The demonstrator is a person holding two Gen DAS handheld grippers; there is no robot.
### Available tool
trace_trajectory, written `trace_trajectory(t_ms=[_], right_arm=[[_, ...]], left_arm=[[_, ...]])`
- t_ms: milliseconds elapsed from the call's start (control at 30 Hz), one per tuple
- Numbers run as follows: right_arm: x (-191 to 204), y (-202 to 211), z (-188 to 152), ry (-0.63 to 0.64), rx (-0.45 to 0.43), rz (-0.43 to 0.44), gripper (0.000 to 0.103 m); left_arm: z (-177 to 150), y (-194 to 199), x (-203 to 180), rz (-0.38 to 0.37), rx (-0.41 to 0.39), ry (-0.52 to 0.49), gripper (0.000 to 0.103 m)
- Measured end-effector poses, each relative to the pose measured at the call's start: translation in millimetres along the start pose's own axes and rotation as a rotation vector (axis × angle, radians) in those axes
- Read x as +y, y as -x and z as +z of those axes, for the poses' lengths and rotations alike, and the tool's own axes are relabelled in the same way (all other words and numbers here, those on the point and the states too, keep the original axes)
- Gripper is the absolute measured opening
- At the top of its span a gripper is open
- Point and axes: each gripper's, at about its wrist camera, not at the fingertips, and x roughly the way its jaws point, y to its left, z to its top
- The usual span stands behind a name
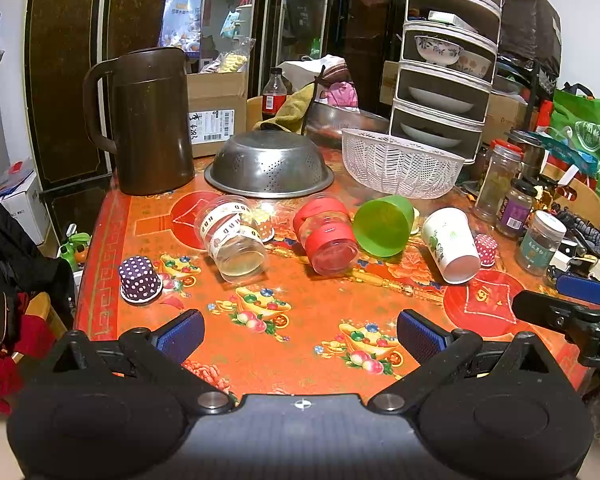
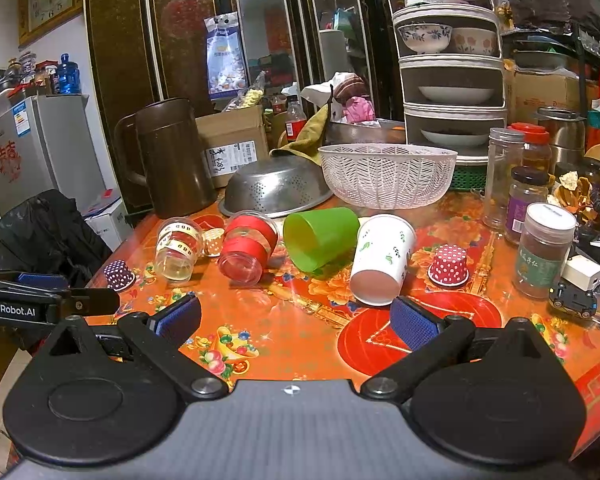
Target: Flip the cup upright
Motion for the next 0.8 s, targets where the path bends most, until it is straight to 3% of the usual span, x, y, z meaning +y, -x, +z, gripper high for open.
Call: trace_trajectory(t_ms=[800], right_arm=[[-2.8, 2.4, 0.9, -0.001, 0.001, -0.004, 0.102]], left_arm=[[0.2, 0.2, -0.2, 0.008, 0.008, 0.003, 0.103]])
